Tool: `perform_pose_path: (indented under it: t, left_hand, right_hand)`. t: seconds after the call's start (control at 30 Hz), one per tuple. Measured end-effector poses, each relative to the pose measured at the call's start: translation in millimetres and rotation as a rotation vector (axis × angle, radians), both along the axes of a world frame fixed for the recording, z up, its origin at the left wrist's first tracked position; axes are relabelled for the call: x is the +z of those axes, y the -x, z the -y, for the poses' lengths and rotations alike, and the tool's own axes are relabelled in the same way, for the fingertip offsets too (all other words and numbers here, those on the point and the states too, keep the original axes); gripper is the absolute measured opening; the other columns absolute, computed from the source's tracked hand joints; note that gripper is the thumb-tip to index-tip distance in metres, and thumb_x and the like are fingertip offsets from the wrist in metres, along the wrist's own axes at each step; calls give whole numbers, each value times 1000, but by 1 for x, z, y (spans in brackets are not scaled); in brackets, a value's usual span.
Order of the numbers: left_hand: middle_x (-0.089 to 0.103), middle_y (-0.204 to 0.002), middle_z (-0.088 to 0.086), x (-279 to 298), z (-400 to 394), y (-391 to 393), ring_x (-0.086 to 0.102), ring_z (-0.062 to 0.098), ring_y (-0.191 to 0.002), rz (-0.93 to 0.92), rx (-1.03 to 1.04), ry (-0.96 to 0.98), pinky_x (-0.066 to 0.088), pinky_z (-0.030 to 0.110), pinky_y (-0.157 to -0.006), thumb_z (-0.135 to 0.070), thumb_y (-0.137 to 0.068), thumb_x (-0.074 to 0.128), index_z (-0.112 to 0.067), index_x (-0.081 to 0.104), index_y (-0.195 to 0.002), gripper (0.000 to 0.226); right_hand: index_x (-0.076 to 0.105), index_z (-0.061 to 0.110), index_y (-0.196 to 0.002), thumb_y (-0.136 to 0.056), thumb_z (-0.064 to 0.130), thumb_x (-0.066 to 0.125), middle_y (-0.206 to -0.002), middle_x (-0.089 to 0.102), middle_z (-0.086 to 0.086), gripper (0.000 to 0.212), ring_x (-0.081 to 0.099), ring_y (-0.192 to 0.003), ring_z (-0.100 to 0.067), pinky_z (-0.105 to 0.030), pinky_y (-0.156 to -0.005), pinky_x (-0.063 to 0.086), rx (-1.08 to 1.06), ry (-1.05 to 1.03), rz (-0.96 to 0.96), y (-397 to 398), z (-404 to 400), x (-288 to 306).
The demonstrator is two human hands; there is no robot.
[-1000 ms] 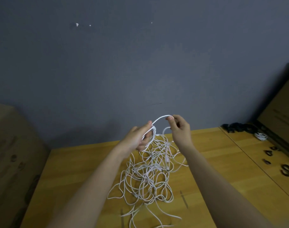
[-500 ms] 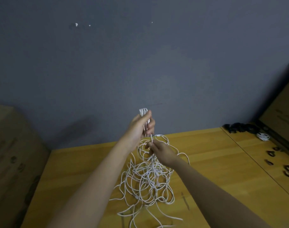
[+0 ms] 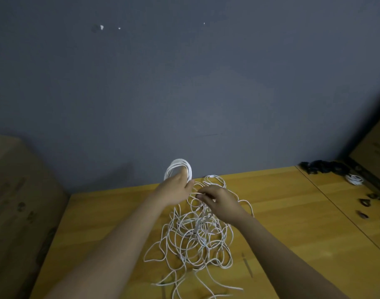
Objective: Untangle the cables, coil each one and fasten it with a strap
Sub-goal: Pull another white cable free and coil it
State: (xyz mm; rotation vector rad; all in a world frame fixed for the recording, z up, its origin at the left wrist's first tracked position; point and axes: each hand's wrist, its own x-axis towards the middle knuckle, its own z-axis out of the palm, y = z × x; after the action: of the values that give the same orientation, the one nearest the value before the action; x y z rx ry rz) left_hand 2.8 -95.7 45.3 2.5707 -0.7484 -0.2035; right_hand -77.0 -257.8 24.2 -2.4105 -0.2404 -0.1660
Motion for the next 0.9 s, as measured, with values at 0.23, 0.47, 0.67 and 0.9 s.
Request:
perform_pose_path:
  t: [0.23, 0.47, 0.67, 0.9]
  left_hand:
    - [52, -103, 4, -6, 5, 3, 54, 25, -99, -62, -135, -56, 40, 32, -76, -54, -89, 56, -7, 49, -107, 52]
    - [57, -116, 6, -12, 4, -4, 52, 27, -113, -30, 26, 119, 42, 34, -90, -46, -93, 51, -17, 49, -104, 31]
    - [59, -127, 8, -27, 8, -6, 56, 23, -112, -62, 129, 222, 45, 34, -96, -48, -93, 51, -8, 54, -122, 50]
    - [61, -94, 9, -19, 30, -12, 58, 25, -87, -15, 222, 302, 45, 34, -73, -42, -95, 50, -7, 54, -90, 35]
  right_hand:
    - [67, 14, -87, -93, 20, 59, -78, 56, 9, 11, 52, -72, -11, -26, -66, 39, -132, -37, 24, -10, 9, -4]
    - [51, 26, -87, -99, 33, 46, -68, 61, 9, 16, 57, -61, -9, -30, -60, 43, -190, -67, -121, -11, 10, -10]
    - [64, 13, -102, -95, 12, 54, -93, 63, 4, 11, 58, -81, -10, -17, -70, 44, -151, -94, -178, -10, 24, -19]
    - [67, 2, -100, -94, 7, 57, -69, 57, -1, 12, 49, -52, -10, -21, -54, 44, -274, -474, -260, -32, 54, -22]
